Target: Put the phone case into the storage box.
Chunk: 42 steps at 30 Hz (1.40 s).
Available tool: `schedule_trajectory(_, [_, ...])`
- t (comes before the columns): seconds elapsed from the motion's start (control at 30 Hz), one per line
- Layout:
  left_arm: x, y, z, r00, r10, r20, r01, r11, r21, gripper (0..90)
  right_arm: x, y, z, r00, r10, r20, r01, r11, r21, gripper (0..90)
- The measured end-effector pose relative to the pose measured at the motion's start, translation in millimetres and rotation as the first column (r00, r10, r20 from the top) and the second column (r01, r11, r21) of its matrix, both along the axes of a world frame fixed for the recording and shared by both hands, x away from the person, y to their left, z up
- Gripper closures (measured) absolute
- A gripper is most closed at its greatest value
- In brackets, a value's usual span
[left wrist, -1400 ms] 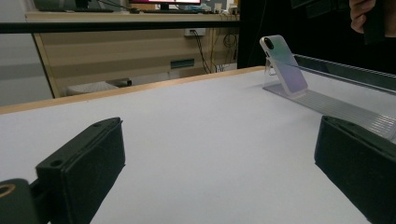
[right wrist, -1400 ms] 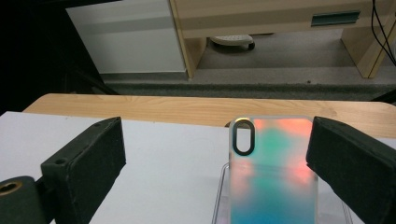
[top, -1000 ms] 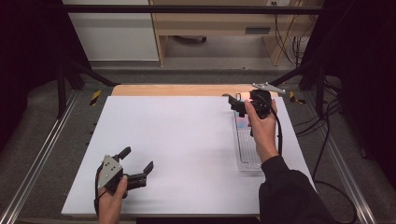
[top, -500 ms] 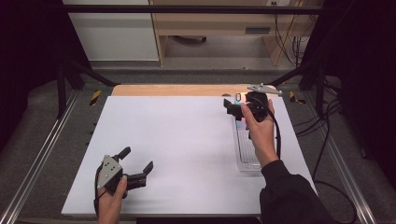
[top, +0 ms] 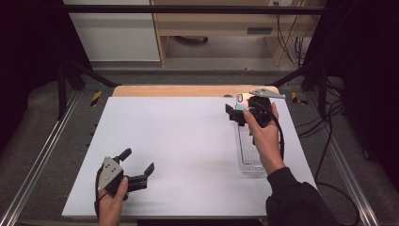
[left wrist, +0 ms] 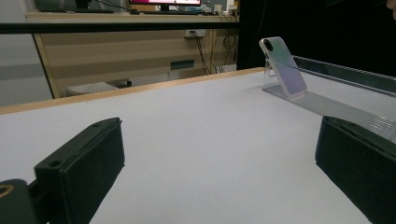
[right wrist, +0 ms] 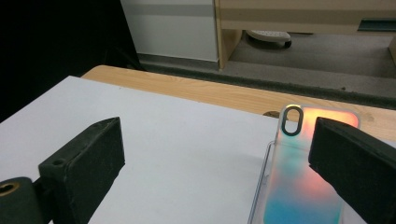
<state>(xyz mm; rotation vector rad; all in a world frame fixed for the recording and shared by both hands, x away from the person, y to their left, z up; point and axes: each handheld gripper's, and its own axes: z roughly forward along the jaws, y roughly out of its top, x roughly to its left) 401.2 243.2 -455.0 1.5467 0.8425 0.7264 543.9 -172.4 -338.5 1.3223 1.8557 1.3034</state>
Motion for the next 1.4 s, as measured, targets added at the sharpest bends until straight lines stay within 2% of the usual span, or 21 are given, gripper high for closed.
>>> schedule_trajectory(0.7, [-1.0, 1.8, 0.0, 1.0000, 0.007, 0.000, -0.007, 1.0000, -0.004, 0.9, -16.3, -2.7, 6.1, 0.9988, 0.048, -0.007, -0.048, 0.998, -0.030, 3.8])
schedule_trajectory(1.13, [-0.3, 6.1, -0.2, 0.9998, 0.018, -0.004, -0.018, 0.9995, -0.028, 0.9, -15.9, -10.9, 5.7, 0.9991, 0.040, -0.015, -0.041, 0.999, -0.009, 3.8])
schedule_trajectory(1.4, [-1.9, 5.0, 0.9, 0.9998, 0.017, 0.001, -0.017, 0.9998, -0.005, 0.9, -19.6, -8.3, 5.9, 0.9983, 0.057, -0.012, -0.057, 0.998, -0.021, 3.8])
